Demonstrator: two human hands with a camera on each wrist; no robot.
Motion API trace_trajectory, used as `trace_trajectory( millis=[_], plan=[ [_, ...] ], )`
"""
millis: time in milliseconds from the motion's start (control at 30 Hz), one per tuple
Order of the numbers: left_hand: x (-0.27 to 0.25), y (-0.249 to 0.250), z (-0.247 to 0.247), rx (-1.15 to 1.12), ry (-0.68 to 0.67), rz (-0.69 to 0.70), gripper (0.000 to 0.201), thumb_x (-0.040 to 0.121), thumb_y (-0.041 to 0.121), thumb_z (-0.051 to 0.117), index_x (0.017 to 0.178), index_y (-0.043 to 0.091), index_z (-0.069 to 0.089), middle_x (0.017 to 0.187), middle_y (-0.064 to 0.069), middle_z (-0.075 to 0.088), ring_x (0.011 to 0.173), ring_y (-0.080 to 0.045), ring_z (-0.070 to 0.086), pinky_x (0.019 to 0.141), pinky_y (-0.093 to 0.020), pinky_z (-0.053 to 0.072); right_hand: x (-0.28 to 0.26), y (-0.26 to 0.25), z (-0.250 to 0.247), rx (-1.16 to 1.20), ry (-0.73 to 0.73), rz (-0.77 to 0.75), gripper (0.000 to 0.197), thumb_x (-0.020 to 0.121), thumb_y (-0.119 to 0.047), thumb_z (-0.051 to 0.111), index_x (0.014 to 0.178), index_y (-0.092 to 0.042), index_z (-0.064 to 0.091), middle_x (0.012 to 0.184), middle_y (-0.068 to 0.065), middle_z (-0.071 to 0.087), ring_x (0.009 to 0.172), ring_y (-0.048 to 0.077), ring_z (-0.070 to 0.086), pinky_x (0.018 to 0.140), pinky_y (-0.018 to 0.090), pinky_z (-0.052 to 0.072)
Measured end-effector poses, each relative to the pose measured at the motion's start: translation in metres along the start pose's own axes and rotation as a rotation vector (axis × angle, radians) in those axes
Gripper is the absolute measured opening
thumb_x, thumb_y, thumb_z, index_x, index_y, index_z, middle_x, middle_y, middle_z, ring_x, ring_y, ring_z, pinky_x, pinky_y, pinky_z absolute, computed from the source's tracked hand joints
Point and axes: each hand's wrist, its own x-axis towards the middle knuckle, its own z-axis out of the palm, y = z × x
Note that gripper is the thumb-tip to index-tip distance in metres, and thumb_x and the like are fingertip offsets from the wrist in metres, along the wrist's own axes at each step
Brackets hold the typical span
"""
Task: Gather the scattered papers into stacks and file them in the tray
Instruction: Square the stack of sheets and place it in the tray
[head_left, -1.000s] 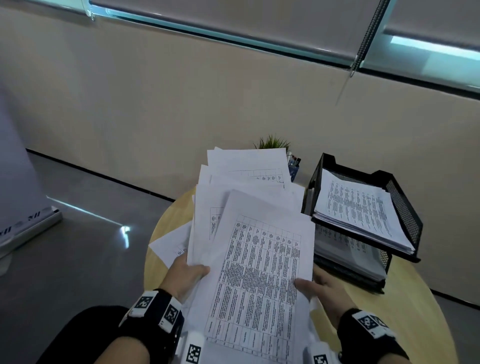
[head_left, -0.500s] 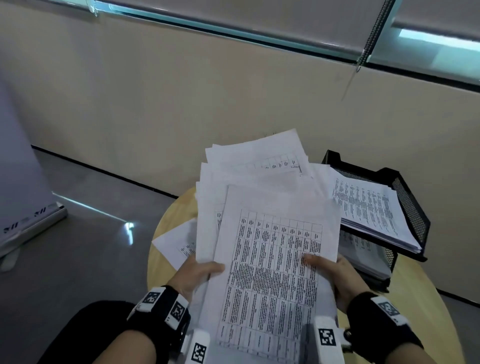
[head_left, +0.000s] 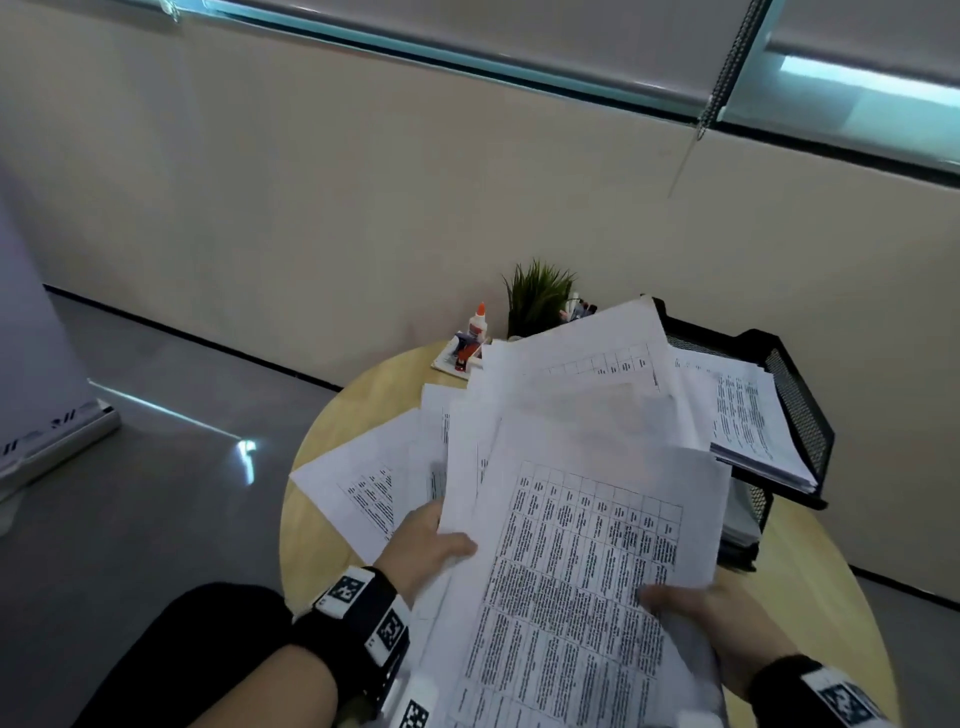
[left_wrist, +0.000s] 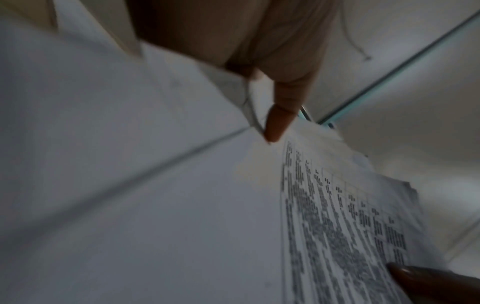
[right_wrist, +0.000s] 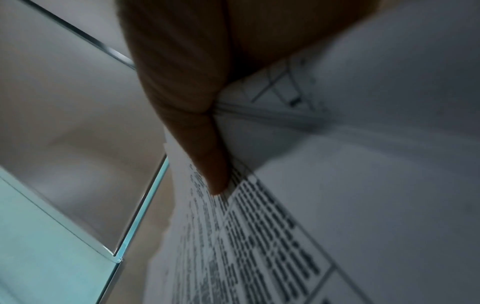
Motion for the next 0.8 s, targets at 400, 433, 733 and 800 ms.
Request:
trace_trajectory(
  millis=[400,433,733,800],
  plan=[
    [0.013,-0.019,-0.034,1.027,0.438,-0.221,0.076,0.06,0.078,0.05,0.105,0.017,0.061,0.113,-0.005,0.062,0.109,-0.028,0.055,0.091,-0.04,0.048,-0.012,0.009,-0.042,0.087,0.156,-0.024,0.051,0.054,0.005,0.084,0.1,0.005,0.062,0.088,0.026,0.068,0.083,0.04,0.062,0.074,0.042,0.05],
    [0.012,-0.019,-0.03,1.043,0.427,-0.178,0.079,0.062,0.081,0.043,0.105,0.018,0.062,0.117,-0.005,0.061,0.115,-0.028,0.051,0.096,-0.043,0.044,-0.013,0.01,-0.043,0.119,0.155,-0.028,0.044,0.063,0.009,0.077,0.104,0.005,0.06,0.092,0.026,0.067,0.086,0.04,0.062,0.073,0.041,0.049],
    [-0.007,0.025,0.034,0.001,-0.231,-0.054,0.044,0.073,0.002,0.073,0.115,0.006,0.059,0.104,-0.008,0.072,0.092,-0.017,0.07,0.081,-0.029,0.055,-0.018,0.001,-0.04,0.2,0.092,-0.112,0.054,0.049,0.001,0.076,0.101,0.006,0.063,0.096,0.029,0.067,0.081,0.038,0.064,0.069,0.041,0.055],
    [-0.002,0.035,0.041,0.012,-0.217,-0.036,0.047,0.061,0.01,0.082,0.105,0.008,0.066,0.102,-0.007,0.073,0.099,-0.02,0.068,0.095,-0.039,0.05,-0.017,-0.007,-0.037,0.17,0.088,-0.164,0.071,0.03,-0.012,0.091,0.091,0.011,0.065,0.084,0.029,0.068,0.068,0.034,0.066,0.058,0.037,0.058]
  ],
)
